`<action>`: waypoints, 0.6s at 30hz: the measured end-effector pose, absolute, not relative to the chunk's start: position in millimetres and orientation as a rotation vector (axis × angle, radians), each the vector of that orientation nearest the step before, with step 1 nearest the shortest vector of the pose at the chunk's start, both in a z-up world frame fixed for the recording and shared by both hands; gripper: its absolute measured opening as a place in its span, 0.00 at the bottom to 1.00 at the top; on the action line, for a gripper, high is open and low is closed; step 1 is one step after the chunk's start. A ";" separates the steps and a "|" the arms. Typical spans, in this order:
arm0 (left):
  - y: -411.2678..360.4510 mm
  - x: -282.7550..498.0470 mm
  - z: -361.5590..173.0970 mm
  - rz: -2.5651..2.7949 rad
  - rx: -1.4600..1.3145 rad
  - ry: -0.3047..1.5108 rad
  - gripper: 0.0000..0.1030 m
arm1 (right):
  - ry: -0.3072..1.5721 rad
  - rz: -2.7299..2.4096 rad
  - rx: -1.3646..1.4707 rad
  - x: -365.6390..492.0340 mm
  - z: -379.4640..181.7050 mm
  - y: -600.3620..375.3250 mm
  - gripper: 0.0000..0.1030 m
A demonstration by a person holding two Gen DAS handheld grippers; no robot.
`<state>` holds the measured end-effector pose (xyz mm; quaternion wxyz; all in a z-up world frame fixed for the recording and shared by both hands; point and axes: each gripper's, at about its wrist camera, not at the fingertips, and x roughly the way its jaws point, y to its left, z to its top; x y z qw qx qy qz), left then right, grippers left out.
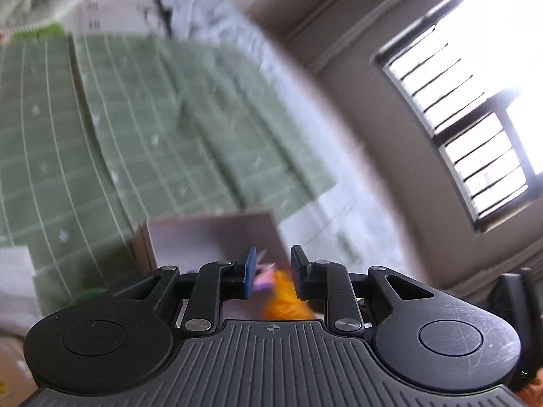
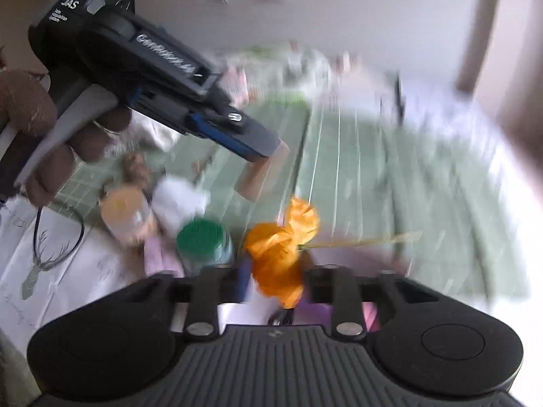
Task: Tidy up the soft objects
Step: 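Carry the flower and the hair clip over the pink box and open both grippers, then grasp the brown cord keychain with star charm with the left gripper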
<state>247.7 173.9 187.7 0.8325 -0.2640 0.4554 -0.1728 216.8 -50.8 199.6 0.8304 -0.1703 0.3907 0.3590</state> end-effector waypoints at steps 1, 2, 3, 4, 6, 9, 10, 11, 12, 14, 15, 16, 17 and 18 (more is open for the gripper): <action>173.9 248.2 179.9 -0.355 -0.545 0.979 0.24 | 0.846 0.744 -0.362 217.5 188.8 -57.4 0.37; 174.5 245.5 175.7 -0.353 -0.545 0.980 0.24 | 0.851 0.718 -0.368 218.9 180.6 -62.7 0.37; 179.0 240.5 174.3 -0.354 -0.563 0.970 0.24 | 0.855 0.695 -0.373 218.0 174.3 -67.5 0.38; 187.6 233.0 174.9 -0.351 -0.586 0.952 0.24 | 0.860 0.683 -0.368 215.0 170.6 -75.3 0.38; 215.0 222.7 179.6 -0.333 -0.619 0.910 0.24 | 0.874 0.677 -0.348 215.1 169.7 -85.0 0.40; 265.0 193.1 201.7 -0.247 -0.601 0.808 0.24 | 0.872 0.659 -0.323 218.4 178.8 -95.6 0.44; 284.4 178.1 206.4 -0.198 -0.576 0.776 0.24 | 0.864 0.650 -0.311 220.2 184.0 -95.2 0.45; 303.2 165.4 212.1 -0.148 -0.551 0.753 0.24 | 0.855 0.640 -0.298 221.4 190.1 -92.4 0.46; 322.4 153.5 214.2 -0.089 -0.527 0.732 0.24 | 0.846 0.631 -0.290 221.9 195.1 -90.4 0.48; 363.6 131.7 214.8 0.051 -0.510 0.704 0.24 | 0.819 0.630 -0.276 223.7 206.6 -73.0 0.48; 383.4 122.8 212.5 0.126 -0.521 0.693 0.24 | 0.803 0.634 -0.268 222.8 211.1 -63.3 0.50; 405.5 112.7 207.5 0.208 -0.545 0.683 0.24 | 0.783 0.638 -0.264 220.2 216.9 -49.9 0.52; 422.1 106.8 201.0 0.262 -0.570 0.687 0.24 | 0.763 0.642 -0.263 217.7 222.4 -35.8 0.56; 437.7 101.5 192.1 0.314 -0.597 0.716 0.24 | 0.739 0.651 -0.262 213.1 227.7 -18.0 0.59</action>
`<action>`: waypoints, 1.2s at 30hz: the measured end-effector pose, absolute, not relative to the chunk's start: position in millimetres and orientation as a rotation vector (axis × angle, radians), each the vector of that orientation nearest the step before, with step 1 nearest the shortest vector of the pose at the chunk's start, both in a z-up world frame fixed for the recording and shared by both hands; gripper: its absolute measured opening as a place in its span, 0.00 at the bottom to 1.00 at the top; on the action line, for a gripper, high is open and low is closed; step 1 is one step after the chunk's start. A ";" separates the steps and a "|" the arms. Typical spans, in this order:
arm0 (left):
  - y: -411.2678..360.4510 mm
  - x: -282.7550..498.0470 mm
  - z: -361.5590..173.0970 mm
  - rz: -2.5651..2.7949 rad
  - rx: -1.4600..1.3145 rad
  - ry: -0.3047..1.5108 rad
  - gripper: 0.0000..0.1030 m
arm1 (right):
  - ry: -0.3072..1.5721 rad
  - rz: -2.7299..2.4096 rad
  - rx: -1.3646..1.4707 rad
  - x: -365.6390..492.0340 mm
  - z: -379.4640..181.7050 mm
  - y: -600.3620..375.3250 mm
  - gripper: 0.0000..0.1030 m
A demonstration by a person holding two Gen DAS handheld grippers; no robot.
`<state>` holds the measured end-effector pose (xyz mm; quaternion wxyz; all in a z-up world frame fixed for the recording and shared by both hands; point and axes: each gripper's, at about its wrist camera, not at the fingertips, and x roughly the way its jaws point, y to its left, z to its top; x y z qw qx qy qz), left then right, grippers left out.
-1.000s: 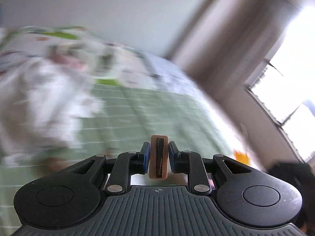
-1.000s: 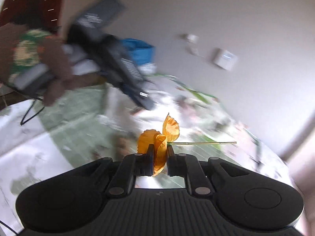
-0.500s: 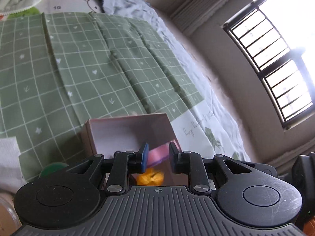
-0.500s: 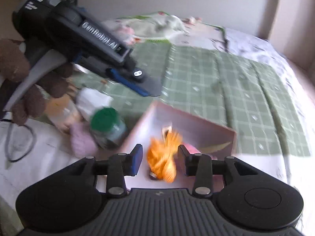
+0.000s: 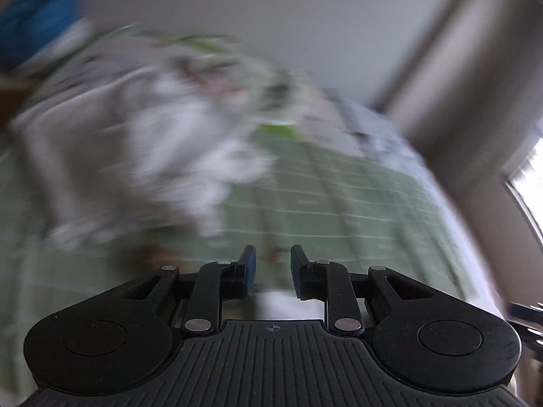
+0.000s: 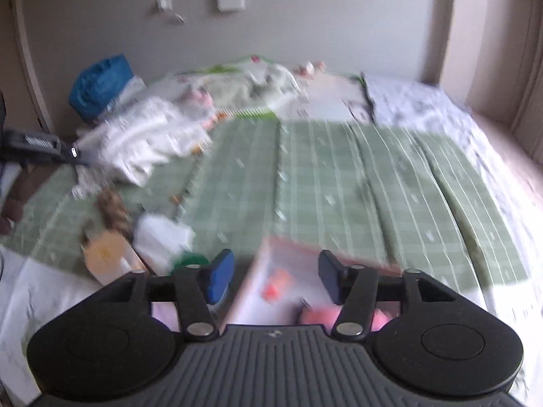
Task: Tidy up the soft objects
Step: 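Grasp the brown cord keychain with star charm with the left gripper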
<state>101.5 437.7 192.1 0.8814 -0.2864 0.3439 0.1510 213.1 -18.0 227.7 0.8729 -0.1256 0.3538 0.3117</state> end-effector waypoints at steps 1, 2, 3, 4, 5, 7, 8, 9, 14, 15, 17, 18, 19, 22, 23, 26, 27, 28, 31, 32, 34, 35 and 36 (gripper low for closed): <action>452.6 97.5 181.7 0.367 -0.620 0.768 0.24 | 0.717 0.661 -0.263 209.2 232.4 -1.3 0.60; 462.2 94.9 170.9 0.392 -0.629 0.811 0.24 | 0.691 0.674 -0.265 204.1 236.2 17.8 0.61; 470.4 92.1 161.9 0.408 -0.638 0.844 0.24 | 0.666 0.692 -0.266 199.5 239.3 37.8 0.63; 477.1 89.8 152.5 0.418 -0.644 0.872 0.24 | 0.650 0.714 -0.260 195.2 241.7 58.9 0.64; 481.6 88.0 142.9 0.415 -0.643 0.906 0.24 | 0.650 0.740 -0.248 191.8 241.9 80.5 0.65; 486.7 86.0 123.0 0.395 -0.636 0.974 0.24 | 0.707 0.807 -0.230 189.2 238.3 122.6 0.65; 486.7 86.2 113.2 0.374 -0.641 1.005 0.24 | 0.747 0.830 -0.224 188.3 234.2 142.3 0.65; 487.4 86.2 105.3 0.357 -0.657 1.024 0.24 | 0.788 0.842 -0.221 185.9 229.6 162.8 0.65; 485.2 90.3 91.9 0.371 -0.650 1.048 0.24 | 0.826 0.857 -0.137 163.8 218.9 206.8 0.65; 484.4 91.8 90.0 0.383 -0.644 1.057 0.24 | 0.839 0.856 -0.125 159.3 215.2 210.0 0.65; 485.2 91.7 84.1 0.381 -0.659 1.072 0.24 | 0.854 0.854 -0.149 149.6 205.1 213.2 0.65; 485.3 92.2 82.7 0.365 -0.672 1.074 0.24 | 0.856 0.856 -0.181 144.1 199.7 213.8 0.65; 484.1 92.2 81.6 0.347 -0.676 1.076 0.24 | 0.852 0.863 -0.224 136.4 193.4 213.5 0.65; 473.0 93.1 79.2 0.323 -0.616 1.126 0.24 | 0.778 0.872 -0.403 105.6 174.4 212.5 0.65; 468.3 93.5 78.4 0.330 -0.581 1.146 0.24 | 0.752 0.881 -0.458 94.4 167.0 212.3 0.65; 453.9 94.8 75.1 0.339 -0.490 1.182 0.25 | 0.730 0.947 -0.578 63.6 146.5 217.0 0.65; 449.3 95.1 74.4 0.334 -0.469 1.194 0.25 | 0.740 0.973 -0.599 56.5 142.0 218.7 0.65; 444.7 95.2 74.6 0.327 -0.445 1.200 0.25 | 0.746 0.997 -0.616 49.3 138.1 220.0 0.65; 430.6 95.9 75.0 0.277 -0.352 1.191 0.24 | 0.750 1.038 -0.663 35.1 129.8 219.2 0.65; 425.6 96.6 73.0 0.252 -0.323 1.192 0.25 | 0.756 1.048 -0.676 33.6 126.8 219.1 0.65; 415.6 96.6 67.9 0.187 -0.279 1.195 0.34 | 0.777 1.055 -0.693 30.5 120.1 216.7 0.65; 411.7 96.0 67.1 0.157 -0.265 1.187 0.46 | 0.788 1.054 -0.699 28.8 116.9 215.3 0.65; 408.6 95.3 66.5 0.131 -0.258 1.179 0.51 | 0.797 1.052 -0.706 29.1 113.2 214.0 0.65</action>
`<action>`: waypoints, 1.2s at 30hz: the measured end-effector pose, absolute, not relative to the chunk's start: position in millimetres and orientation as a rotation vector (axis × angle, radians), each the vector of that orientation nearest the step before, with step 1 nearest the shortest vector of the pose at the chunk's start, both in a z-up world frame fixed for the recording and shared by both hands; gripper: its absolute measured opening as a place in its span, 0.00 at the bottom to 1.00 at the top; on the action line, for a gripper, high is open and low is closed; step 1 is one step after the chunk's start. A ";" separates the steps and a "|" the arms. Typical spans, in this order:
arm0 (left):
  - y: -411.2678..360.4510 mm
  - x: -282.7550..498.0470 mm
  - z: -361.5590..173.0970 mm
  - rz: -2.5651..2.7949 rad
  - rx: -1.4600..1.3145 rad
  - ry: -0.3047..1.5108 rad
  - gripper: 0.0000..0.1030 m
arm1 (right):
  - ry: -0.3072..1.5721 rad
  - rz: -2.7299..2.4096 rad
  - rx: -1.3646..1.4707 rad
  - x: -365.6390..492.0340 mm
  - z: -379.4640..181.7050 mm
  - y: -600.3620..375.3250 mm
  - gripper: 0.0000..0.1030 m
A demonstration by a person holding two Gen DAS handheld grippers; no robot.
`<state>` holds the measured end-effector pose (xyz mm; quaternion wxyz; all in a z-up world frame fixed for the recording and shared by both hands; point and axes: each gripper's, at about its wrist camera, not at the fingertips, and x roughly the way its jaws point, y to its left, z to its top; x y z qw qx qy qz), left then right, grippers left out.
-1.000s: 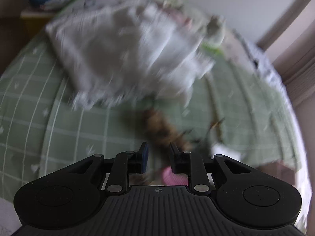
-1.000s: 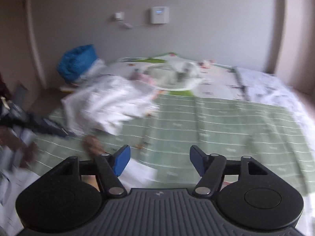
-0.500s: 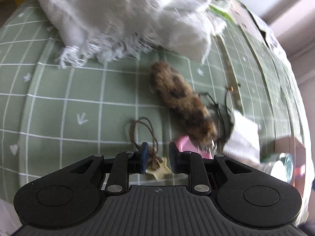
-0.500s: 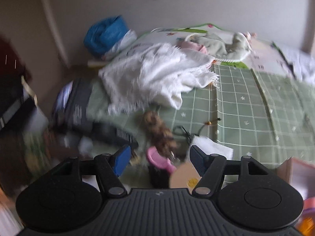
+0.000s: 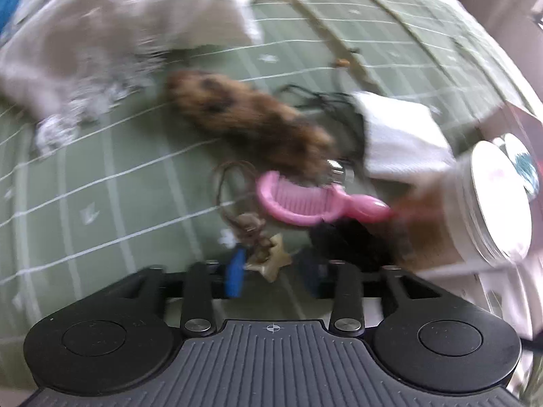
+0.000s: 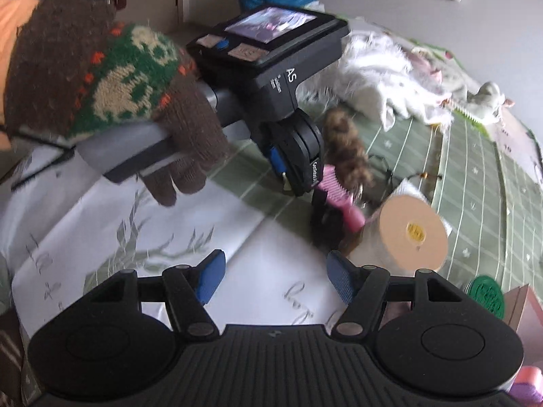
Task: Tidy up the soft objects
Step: 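Grasp the brown cord keychain with star charm with the left gripper, then grasp the black hair clip with the right gripper while the left holds the keychain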
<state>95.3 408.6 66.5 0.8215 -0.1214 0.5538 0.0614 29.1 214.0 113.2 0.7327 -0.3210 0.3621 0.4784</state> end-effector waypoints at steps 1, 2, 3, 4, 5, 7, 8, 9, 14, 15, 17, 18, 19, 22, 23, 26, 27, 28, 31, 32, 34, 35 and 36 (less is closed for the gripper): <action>406.8 94.7 65.8 0.113 -0.259 1.169 0.58 | 0.802 1.044 -0.715 29.7 109.5 212.2 0.65; 405.0 94.1 65.8 0.100 -0.255 1.160 0.61 | 0.807 1.033 -0.723 30.8 105.9 211.0 0.65; 403.2 93.6 65.2 0.093 -0.240 1.153 0.61 | 0.816 1.025 -0.728 31.5 103.2 208.7 0.65; 401.2 93.4 64.8 0.088 -0.221 1.149 0.61 | 0.824 1.022 -0.729 31.8 102.0 206.9 0.65; 398.8 93.3 63.4 0.083 -0.203 1.145 0.61 | 0.828 1.022 -0.728 35.4 101.8 205.3 0.65; 395.5 92.4 62.9 0.084 -0.181 1.133 0.61 | 0.824 1.027 -0.730 34.5 101.6 201.8 0.65; 395.2 91.9 63.9 0.090 -0.183 1.124 0.61 | 0.818 1.030 -0.733 35.2 101.9 202.1 0.65; 396.2 91.1 64.3 0.096 -0.195 1.113 0.61 | 0.807 1.033 -0.737 34.1 103.0 201.6 0.65; 407.3 88.6 71.8 0.154 -0.179 1.116 0.23 | 0.740 1.043 -0.763 28.1 100.4 204.8 0.65; 411.4 85.9 74.2 0.156 -0.199 1.123 0.23 | 0.714 1.041 -0.775 25.5 99.7 205.5 0.65; 421.3 79.5 77.0 0.170 -0.252 1.144 0.23 | 0.639 1.016 -0.809 20.9 96.4 208.7 0.61; 427.2 74.7 79.0 0.184 -0.288 1.152 0.23 | 0.596 0.991 -0.829 19.0 93.4 211.7 0.54; 433.5 70.2 81.5 0.203 -0.324 1.155 0.23 | 0.556 0.956 -0.856 17.8 89.1 216.6 0.48; 458.0 57.3 100.5 0.272 -0.440 1.123 0.23 | 0.525 0.879 -0.885 22.8 77.3 233.2 0.38; 465.6 53.5 109.0 0.293 -0.469 1.099 0.23 | 0.532 0.867 -0.875 25.4 75.1 238.4 0.38; 480.8 45.5 130.9 0.325 -0.492 1.031 0.23 | 0.515 0.832 -0.881 25.7 65.5 257.0 0.38; 484.2 43.4 135.6 0.326 -0.498 1.015 0.23 | 0.498 0.814 -0.907 23.8 61.0 264.0 0.38; 488.4 42.3 138.3 0.324 -0.513 1.002 0.23 | 0.479 0.790 -0.943 21.9 54.2 271.9 0.38; 498.8 39.3 141.4 0.307 -0.584 0.979 0.23 | 0.448 0.684 -1.058 21.6 30.3 296.7 0.38; 501.4 36.3 142.1 0.305 -0.607 0.974 0.23 | 0.454 0.634 -1.085 25.4 23.0 304.0 0.38; 506.8 32.7 143.7 0.306 -0.641 0.960 0.23 | 0.508 0.587 -1.086 36.8 12.3 315.4 0.35; 509.6 29.4 146.6 0.308 -0.654 0.950 0.23 | 0.541 0.576 -1.087 41.6 7.9 319.6 0.22; 511.6 27.9 148.8 0.309 -0.659 0.942 0.23 | 0.553 0.566 -1.086 43.1 6.1 322.3 0.22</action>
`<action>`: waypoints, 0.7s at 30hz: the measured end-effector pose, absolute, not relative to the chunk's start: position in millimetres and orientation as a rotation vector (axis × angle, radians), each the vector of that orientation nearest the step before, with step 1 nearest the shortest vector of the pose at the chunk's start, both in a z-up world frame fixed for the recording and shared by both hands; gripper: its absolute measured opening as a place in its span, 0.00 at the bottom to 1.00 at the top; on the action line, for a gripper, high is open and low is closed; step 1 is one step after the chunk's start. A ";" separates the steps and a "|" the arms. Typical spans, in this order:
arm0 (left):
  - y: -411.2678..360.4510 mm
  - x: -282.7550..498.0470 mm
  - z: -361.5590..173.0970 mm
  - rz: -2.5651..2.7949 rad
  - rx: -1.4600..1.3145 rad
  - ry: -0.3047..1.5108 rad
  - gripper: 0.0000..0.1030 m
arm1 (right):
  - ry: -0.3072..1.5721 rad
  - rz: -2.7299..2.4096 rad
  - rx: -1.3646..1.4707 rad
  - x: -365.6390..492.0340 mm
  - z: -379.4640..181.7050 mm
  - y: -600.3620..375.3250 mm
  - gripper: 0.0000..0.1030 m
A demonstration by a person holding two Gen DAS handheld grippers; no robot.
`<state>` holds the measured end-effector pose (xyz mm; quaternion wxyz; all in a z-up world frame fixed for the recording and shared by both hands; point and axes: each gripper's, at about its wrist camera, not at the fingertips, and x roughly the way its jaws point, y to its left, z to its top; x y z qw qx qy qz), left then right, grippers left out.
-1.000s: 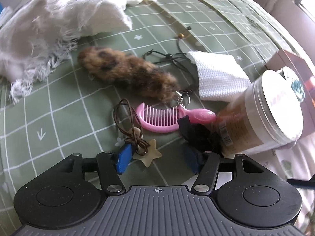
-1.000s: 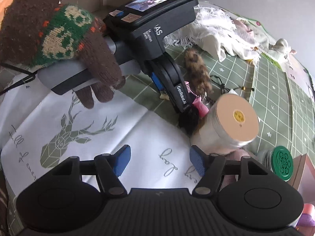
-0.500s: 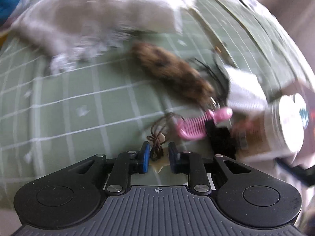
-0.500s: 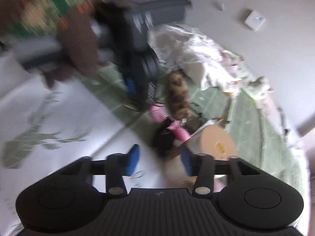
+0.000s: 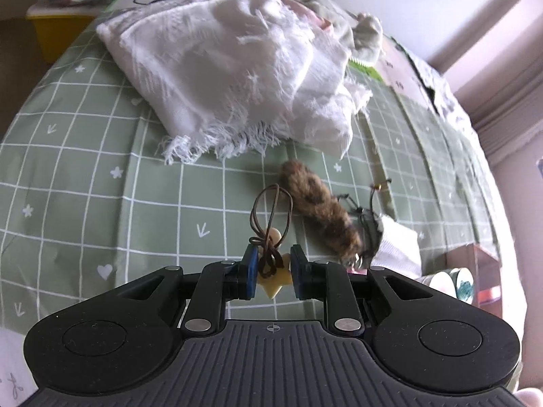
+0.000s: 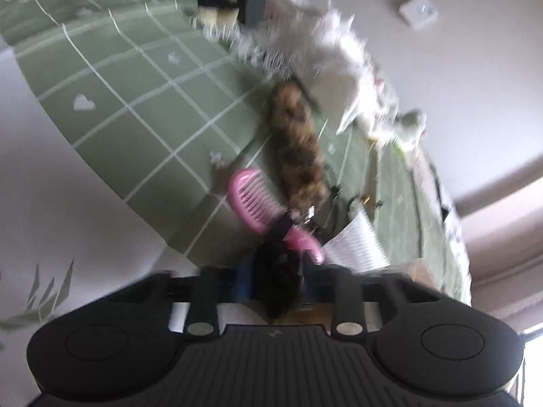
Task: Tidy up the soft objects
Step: 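Grasp the black hair clip with the right gripper while the left holds the keychain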
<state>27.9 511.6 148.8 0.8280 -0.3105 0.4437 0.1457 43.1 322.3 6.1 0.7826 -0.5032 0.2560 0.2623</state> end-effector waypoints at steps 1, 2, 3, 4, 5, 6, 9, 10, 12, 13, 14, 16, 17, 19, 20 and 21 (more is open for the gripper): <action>513.0 26.9 150.4 0.308 -0.660 0.936 0.23 | 0.548 0.569 -1.076 41.8 8.2 322.7 0.22; 514.3 26.0 151.9 0.303 -0.657 0.933 0.23 | 0.553 0.590 -1.057 38.7 11.6 322.4 0.22; 514.4 25.4 152.5 0.302 -0.655 0.932 0.23 | 0.558 0.623 -1.022 33.3 18.7 320.9 0.22; 514.9 24.9 152.2 0.303 -0.659 0.933 0.23 | 0.554 0.653 -0.987 27.3 25.8 318.8 0.22; 515.1 24.6 150.8 0.304 -0.666 0.935 0.23 | 0.541 0.682 -0.963 19.7 31.7 316.9 0.22; 515.8 24.6 149.2 0.305 -0.674 0.939 0.23 | 0.529 0.709 -0.946 12.2 36.2 315.7 0.22; 516.4 23.2 145.8 0.310 -0.687 0.952 0.23 | 0.549 0.789 -0.845 2.7 46.7 307.5 0.37; 515.4 22.8 145.5 0.307 -0.683 0.957 0.23 | 0.563 0.797 -0.797 3.2 49.5 303.5 0.43; 513.1 21.5 145.1 0.300 -0.666 0.969 0.23 | 0.593 0.799 -0.698 6.2 54.9 296.9 0.58; 512.0 20.4 145.1 0.296 -0.659 0.975 0.23 | 0.623 0.792 -0.645 10.0 56.8 294.1 0.58; 511.4 18.9 145.1 0.293 -0.656 0.979 0.23 | 0.663 0.789 -0.599 15.7 57.4 293.0 0.58; 511.0 15.1 145.2 0.289 -0.652 0.986 0.23 | 0.755 0.802 -0.513 26.8 57.6 292.3 0.58; 511.0 13.0 145.4 0.291 -0.650 0.989 0.23 | 0.782 0.800 -0.484 32.7 55.5 293.4 0.58; 512.3 8.6 144.9 0.298 -0.641 0.997 0.23 | 0.800 0.783 -0.470 37.9 50.4 297.5 0.58; 513.3 6.9 144.6 0.302 -0.640 1.002 0.23 | 0.794 0.773 -0.479 39.6 47.0 300.0 0.58; 514.3 5.4 144.1 0.306 -0.639 1.007 0.23 | 0.791 0.762 -0.493 40.5 43.4 301.8 0.58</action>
